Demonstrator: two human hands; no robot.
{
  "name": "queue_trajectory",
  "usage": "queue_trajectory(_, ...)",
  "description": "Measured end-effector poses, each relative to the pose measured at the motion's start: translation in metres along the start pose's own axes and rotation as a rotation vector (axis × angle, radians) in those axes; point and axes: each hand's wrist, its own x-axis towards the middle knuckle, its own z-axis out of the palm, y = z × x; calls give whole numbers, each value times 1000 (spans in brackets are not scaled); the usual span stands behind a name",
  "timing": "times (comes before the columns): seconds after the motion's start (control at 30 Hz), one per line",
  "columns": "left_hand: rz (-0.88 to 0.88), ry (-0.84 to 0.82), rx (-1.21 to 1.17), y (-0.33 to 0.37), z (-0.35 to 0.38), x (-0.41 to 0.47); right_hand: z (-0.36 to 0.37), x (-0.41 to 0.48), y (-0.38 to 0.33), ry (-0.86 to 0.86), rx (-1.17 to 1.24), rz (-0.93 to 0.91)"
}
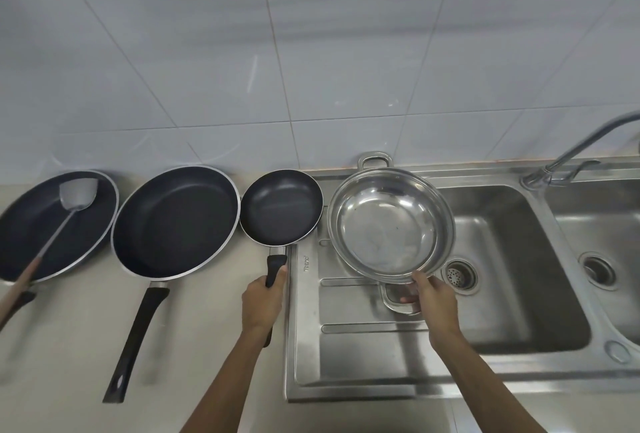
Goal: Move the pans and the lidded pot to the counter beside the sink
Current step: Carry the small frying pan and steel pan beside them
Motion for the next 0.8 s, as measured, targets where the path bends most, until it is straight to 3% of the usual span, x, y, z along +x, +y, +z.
queue_trajectory(0.37,12,-5,37,-11,-9,-21,-1,-9,-6,-79,-151,-71)
queue_trajectory(0.8,31,-15,73,-24,-16,-42,-1,-13,-21,-123,-167,21)
